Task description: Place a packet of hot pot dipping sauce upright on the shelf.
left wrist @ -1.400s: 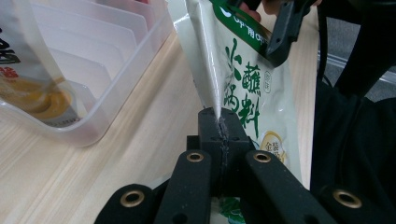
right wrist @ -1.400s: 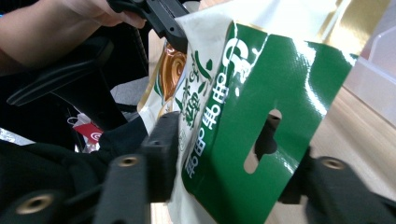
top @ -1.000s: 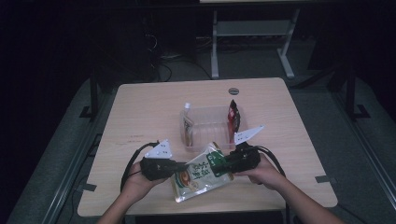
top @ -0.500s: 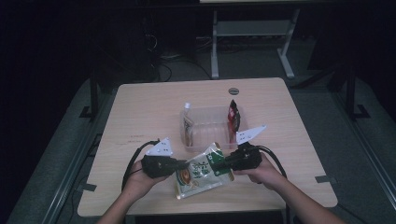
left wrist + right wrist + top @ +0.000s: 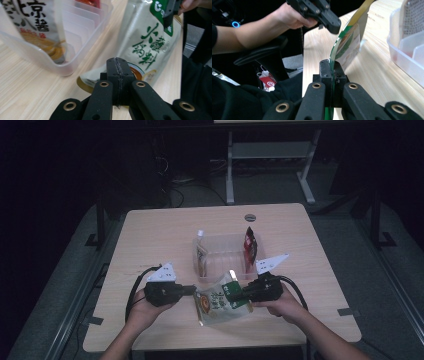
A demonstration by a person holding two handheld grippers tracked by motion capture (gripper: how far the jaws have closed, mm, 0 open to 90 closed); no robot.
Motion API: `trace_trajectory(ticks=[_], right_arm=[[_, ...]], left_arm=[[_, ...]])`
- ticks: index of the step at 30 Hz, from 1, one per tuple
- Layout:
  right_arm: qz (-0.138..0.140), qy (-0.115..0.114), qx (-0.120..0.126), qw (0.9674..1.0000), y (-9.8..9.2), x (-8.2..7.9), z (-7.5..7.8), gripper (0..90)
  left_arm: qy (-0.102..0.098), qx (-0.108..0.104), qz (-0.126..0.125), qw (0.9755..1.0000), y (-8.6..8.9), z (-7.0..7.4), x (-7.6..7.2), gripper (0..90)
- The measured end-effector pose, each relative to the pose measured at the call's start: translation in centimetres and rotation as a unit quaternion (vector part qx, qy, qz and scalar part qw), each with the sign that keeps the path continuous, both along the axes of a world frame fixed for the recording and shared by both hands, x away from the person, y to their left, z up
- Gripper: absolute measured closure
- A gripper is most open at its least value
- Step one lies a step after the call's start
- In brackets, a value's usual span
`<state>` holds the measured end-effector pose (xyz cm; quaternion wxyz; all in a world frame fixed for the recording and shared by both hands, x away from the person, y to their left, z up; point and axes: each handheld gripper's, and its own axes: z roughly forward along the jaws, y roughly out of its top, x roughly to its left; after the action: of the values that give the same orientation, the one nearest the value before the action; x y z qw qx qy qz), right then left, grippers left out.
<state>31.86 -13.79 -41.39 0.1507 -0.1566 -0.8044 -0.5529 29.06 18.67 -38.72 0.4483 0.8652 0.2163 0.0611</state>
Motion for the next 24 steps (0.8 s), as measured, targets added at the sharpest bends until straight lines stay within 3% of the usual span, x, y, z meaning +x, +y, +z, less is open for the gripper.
trace_trajectory(ticks=[5,13,20,24], right_arm=[[0.011,-0.006,0.020,0.9997,0.3,-0.5,1.0,90.0],[0.016,-0.023,0.029,0.9992,0.4,-0.9,2.1,90.0],[0.000,-0.039,0.043,0.9983,-0.5,-0.8,3.2,90.0],[-0.012,-0.046,0.047,0.9978,-1.2,-0.5,4.0,90.0]], left_arm=[[-0.005,0.011,-0.016,0.9998,-1.8,-0.2,0.0,89.6],[-0.001,0.017,-0.039,0.9991,-4.3,-0.7,0.2,89.6],[0.011,0.019,-0.043,0.9988,-4.2,-1.0,0.2,88.5],[0.023,0.029,-0.053,0.9979,-3.9,-1.4,0.3,78.4]])
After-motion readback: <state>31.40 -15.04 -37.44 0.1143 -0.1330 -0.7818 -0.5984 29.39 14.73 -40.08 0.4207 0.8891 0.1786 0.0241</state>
